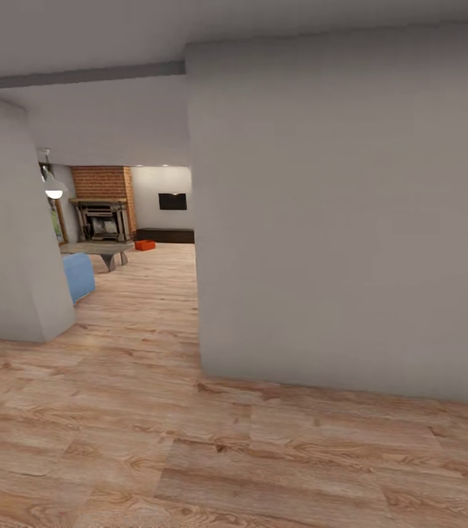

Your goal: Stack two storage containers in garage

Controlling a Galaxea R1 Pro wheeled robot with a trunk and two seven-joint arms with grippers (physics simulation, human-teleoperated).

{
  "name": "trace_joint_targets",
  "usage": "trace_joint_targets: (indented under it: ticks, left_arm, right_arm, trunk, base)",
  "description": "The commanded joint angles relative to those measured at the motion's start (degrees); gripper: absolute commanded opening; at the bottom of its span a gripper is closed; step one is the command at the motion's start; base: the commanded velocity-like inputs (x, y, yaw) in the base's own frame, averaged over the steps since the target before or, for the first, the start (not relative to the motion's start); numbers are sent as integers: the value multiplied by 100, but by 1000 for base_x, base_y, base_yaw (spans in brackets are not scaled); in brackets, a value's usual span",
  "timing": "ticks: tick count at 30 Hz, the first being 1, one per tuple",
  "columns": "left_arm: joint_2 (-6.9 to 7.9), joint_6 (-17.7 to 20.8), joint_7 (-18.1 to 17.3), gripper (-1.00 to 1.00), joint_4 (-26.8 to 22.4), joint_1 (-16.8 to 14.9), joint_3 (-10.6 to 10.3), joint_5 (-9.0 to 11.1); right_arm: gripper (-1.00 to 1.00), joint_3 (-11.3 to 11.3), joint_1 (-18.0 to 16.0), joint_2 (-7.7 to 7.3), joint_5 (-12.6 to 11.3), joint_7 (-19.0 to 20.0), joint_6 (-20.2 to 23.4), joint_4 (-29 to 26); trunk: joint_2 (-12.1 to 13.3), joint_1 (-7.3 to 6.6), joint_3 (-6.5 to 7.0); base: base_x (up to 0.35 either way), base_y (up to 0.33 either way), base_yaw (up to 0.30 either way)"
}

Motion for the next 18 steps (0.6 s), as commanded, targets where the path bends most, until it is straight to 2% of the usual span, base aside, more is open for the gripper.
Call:
trace_joint_targets:
  ticks: [1, 13, 18]
  left_arm:
    - [-1, -16, 13, 100, 5, 0, -45, 48]
    - [-1, -16, 19, 100, 5, 1, -48, 48]
    - [-1, -9, 14, 100, 5, -3, -47, 48]
  right_arm:
    - [100, -7, -5, -2, 54, -10, -31, 18]
    - [100, -6, -5, 2, 57, -23, -37, 18]
    - [100, -6, -5, 1, 57, -34, -36, 18]
  trunk:
    - [-4, 2, -2]
    - [-4, 2, -2]
    - [-4, 2, -2]
  base:
    - [0, 0, 277]
    - [5, 0, 277]
    - [202, 0, 277]
